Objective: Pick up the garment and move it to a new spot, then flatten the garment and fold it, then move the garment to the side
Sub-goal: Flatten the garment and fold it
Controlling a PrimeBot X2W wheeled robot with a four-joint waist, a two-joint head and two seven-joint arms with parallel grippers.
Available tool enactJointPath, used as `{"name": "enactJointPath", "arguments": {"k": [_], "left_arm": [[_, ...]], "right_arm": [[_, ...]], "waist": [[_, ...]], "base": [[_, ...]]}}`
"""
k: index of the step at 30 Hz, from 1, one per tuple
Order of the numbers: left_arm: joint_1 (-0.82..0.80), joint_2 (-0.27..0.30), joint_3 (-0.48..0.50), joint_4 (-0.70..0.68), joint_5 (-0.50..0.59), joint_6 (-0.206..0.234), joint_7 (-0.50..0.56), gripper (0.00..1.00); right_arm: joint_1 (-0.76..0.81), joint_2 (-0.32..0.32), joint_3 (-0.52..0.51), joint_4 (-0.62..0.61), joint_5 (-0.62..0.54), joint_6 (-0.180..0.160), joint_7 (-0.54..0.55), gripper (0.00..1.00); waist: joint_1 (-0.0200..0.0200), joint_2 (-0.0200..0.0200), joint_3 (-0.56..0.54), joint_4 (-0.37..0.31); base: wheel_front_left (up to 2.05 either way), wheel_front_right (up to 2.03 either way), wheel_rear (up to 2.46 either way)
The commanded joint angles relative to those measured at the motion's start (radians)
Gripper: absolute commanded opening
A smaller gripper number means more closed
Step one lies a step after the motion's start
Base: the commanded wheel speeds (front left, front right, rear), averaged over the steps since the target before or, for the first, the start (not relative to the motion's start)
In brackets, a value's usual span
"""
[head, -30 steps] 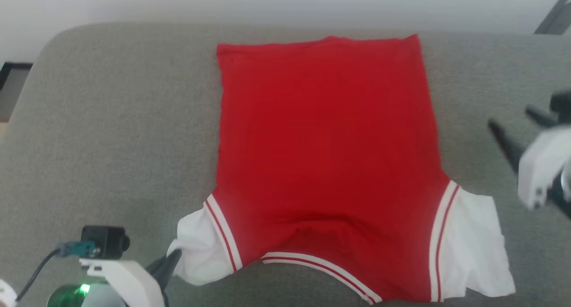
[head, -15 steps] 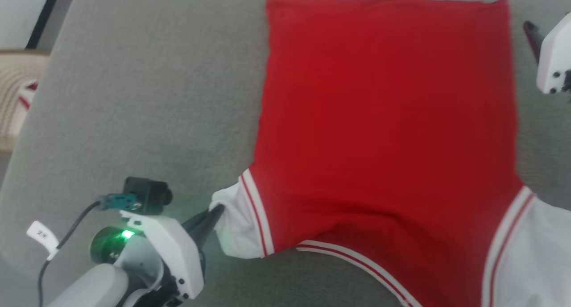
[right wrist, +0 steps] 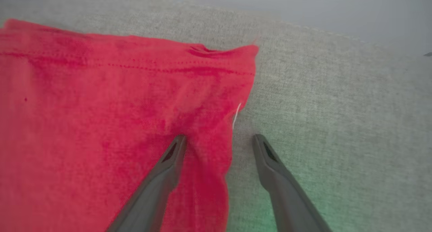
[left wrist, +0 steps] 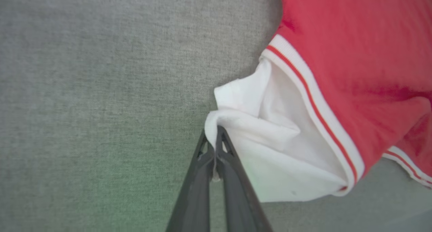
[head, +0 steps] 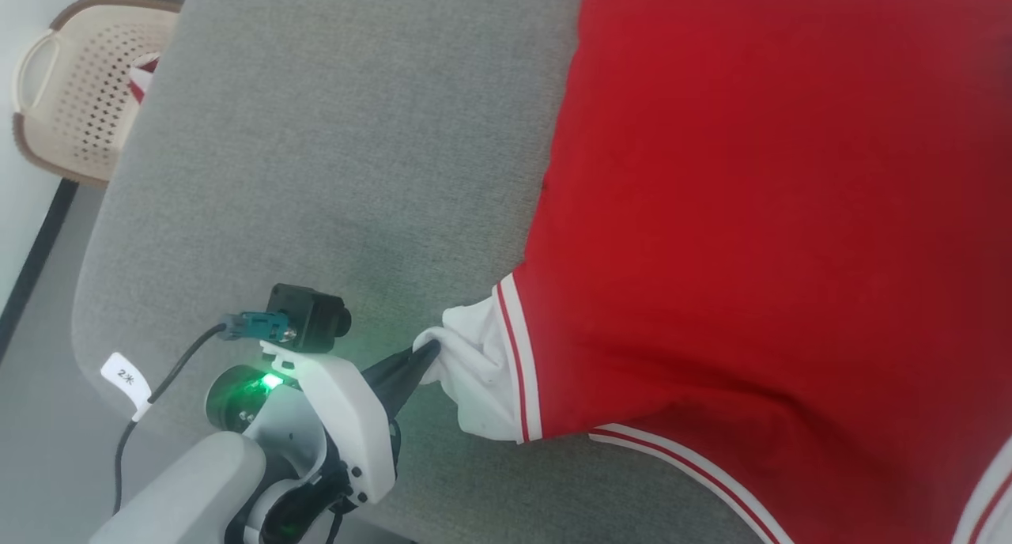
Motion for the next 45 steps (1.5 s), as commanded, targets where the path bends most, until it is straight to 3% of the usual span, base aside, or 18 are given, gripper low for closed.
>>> {"name": "enactJointPath", "arguments": {"k": [1,7,12,13,14,15,20,26,33,35,39,45], "left_arm": [[-0.013,-0.007,-0.003,0.008,0.000,-0.009,-0.004,0.00],[-0.033,-0.019,-0.009,0.034,-0.004,-0.034,-0.006,0.00],[-0.047,-0.028,-0.014,0.050,-0.001,-0.045,-0.006,0.00],[-0.048,-0.029,-0.015,0.055,-0.001,-0.047,-0.006,0.00],[-0.050,-0.030,-0.016,0.059,-0.001,-0.049,-0.007,0.00],[-0.053,-0.030,-0.015,0.062,-0.001,-0.050,-0.009,0.00],[-0.058,-0.028,-0.011,0.076,0.003,-0.053,-0.017,0.00],[-0.039,-0.007,0.000,0.079,0.002,-0.044,-0.026,0.00],[0.013,0.041,0.023,0.059,-0.014,-0.012,-0.030,0.00],[0.042,0.062,0.031,0.049,-0.022,0.010,-0.026,0.00],[0.071,0.081,0.040,0.035,-0.030,0.033,-0.024,0.00],[0.107,0.107,0.055,0.020,-0.037,0.058,-0.026,0.00]], "right_arm": [[0.033,0.016,-0.005,0.058,0.002,0.000,0.029,1.00],[-0.007,-0.054,-0.064,0.122,-0.058,-0.002,-0.013,1.00],[-0.008,-0.053,-0.126,0.163,-0.089,-0.002,0.041,1.00],[0.002,-0.046,-0.130,0.173,-0.104,-0.002,0.080,0.76],[0.010,-0.037,-0.130,0.180,-0.116,-0.002,0.108,0.28],[0.011,-0.036,-0.136,0.183,-0.124,-0.002,0.121,0.00],[0.015,-0.010,-0.163,0.182,-0.158,-0.001,0.094,0.00],[0.002,0.066,-0.135,0.171,-0.159,0.000,0.093,0.00],[0.066,0.165,0.019,0.100,-0.068,0.000,0.064,0.00],[0.137,0.183,0.116,0.022,0.020,0.000,0.059,0.00],[0.272,0.145,0.251,-0.157,0.180,0.000,0.074,0.00],[0.499,0.020,0.366,-0.484,0.383,-0.001,0.096,0.00]], "waist": [[0.0000,0.0000,0.009,0.010],[0.0000,0.0000,0.022,0.035],[0.0000,0.0000,0.029,0.040],[0.0000,0.0000,0.028,0.040],[0.0000,0.0000,0.028,0.038],[0.0000,0.0000,0.027,0.036],[0.0000,0.0000,0.012,0.016],[0.0000,0.0000,-0.039,-0.030],[0.0000,0.0000,-0.134,-0.115],[0.0000,0.0000,-0.173,-0.159],[0.0000,0.0000,-0.212,-0.211],[0.0000,0.0000,-0.251,-0.284]], "base": [[0.00,0.00,0.00],[0.00,0.00,0.00],[0.00,0.00,0.00],[0.00,0.00,0.00],[0.00,0.00,0.00],[0.00,0.00,0.00],[0.00,0.00,0.00],[0.00,0.00,0.00],[0.00,0.00,0.00],[0.00,0.00,0.00],[0.00,0.00,0.00],[0.00,0.00,0.00]]}}
